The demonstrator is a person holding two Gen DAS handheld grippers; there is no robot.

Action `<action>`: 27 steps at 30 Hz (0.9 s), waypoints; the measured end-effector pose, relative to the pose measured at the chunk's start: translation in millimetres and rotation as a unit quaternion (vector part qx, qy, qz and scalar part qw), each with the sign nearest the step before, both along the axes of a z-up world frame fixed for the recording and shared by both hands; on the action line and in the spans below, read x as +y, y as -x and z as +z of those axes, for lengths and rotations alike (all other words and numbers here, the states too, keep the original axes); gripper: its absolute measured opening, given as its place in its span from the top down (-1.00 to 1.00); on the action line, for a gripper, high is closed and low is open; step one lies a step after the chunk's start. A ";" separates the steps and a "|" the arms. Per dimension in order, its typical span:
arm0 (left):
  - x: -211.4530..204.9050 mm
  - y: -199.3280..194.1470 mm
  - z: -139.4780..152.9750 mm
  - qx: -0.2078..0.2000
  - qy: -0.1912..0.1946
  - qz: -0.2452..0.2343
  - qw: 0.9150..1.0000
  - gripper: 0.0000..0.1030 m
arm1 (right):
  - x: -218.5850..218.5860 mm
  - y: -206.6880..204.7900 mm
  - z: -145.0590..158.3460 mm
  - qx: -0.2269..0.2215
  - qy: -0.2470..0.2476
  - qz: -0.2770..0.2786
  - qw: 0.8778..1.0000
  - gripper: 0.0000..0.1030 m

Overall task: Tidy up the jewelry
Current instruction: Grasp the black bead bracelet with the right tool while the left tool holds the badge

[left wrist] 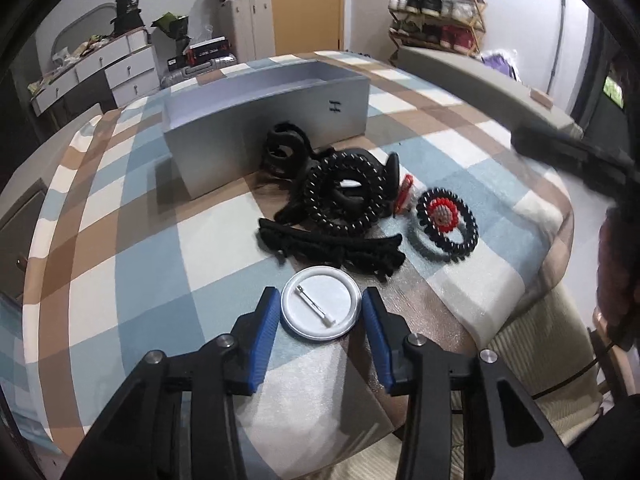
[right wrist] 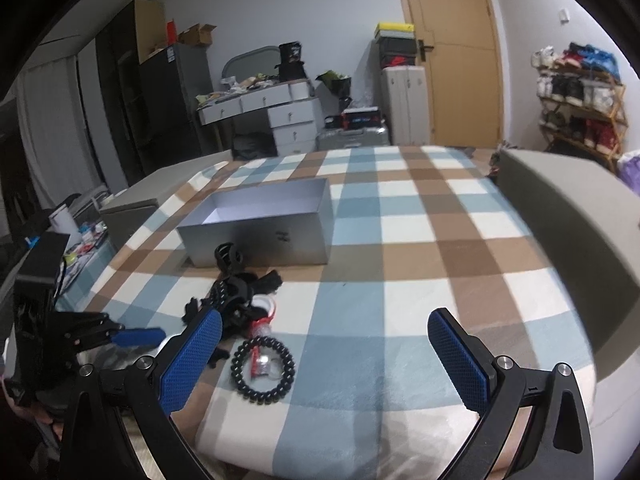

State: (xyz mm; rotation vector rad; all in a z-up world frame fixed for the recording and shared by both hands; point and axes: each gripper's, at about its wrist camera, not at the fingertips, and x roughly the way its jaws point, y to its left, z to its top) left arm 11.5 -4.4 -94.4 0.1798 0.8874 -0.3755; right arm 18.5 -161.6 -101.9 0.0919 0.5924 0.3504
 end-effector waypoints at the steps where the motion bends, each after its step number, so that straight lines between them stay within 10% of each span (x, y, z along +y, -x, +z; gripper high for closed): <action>1: 2.0 0.5 2.3 -0.004 0.001 0.005 1.000 0.30 | 0.2 -1.1 -3.1 0.010 -0.011 0.015 1.000 -1.00; 17: 22.6 -0.2 24.9 -0.043 0.038 0.062 0.996 0.30 | 50.0 -7.4 -40.2 0.054 0.042 0.066 0.995 -0.86; 27: 28.3 0.6 30.1 -0.054 0.042 0.065 0.996 0.30 | 57.4 -6.2 -47.6 0.041 0.103 0.047 0.993 -0.09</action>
